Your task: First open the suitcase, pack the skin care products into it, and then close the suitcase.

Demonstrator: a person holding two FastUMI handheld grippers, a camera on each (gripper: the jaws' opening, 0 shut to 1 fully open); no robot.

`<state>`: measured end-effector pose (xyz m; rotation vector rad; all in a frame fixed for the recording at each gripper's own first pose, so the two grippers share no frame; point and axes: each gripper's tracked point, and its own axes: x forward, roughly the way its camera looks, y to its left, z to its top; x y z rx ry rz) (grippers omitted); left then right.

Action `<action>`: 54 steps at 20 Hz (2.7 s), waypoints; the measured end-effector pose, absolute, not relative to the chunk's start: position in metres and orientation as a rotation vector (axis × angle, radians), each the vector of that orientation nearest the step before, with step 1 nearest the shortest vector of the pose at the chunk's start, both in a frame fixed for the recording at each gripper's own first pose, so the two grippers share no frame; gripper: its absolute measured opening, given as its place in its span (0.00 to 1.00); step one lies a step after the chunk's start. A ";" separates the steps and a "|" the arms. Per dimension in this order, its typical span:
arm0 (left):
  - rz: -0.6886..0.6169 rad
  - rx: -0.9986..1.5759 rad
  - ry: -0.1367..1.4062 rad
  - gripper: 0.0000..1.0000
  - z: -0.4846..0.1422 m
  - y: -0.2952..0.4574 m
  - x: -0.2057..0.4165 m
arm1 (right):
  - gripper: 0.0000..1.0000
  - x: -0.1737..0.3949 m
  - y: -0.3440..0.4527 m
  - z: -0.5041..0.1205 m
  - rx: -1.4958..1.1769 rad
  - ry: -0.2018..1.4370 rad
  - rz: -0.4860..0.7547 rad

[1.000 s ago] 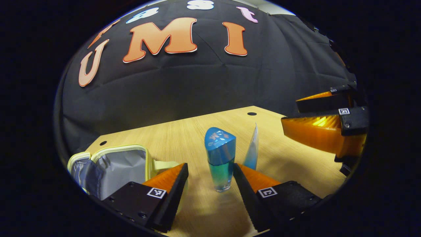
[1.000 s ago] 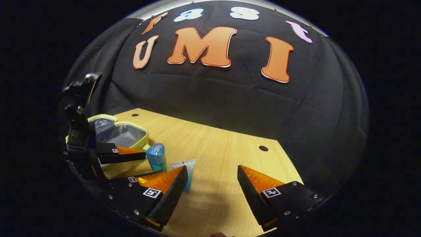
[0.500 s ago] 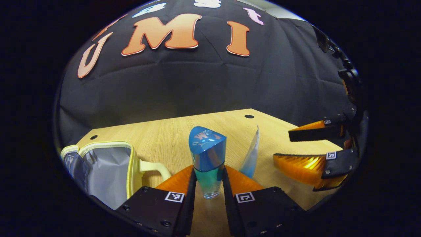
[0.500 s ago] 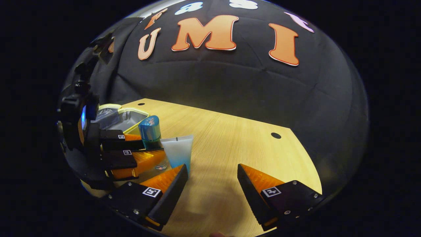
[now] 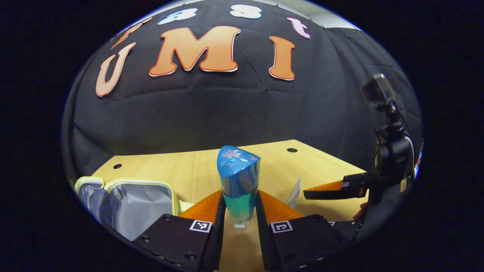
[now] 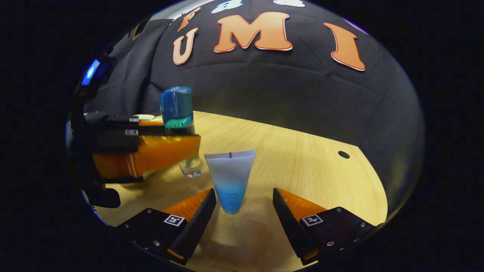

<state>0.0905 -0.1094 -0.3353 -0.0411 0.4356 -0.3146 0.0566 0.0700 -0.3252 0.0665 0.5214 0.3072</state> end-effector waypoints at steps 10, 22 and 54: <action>-0.180 -0.020 0.435 0.42 -0.297 -0.033 0.077 | 0.58 0.064 0.095 -0.332 0.160 0.565 0.327; -0.022 0.043 0.638 0.42 -0.331 0.096 0.033 | 0.52 0.066 0.125 -0.255 0.164 0.532 0.352; -0.139 -0.165 1.223 0.49 -0.462 0.122 0.032 | 0.52 0.053 0.224 -0.193 0.236 0.653 0.379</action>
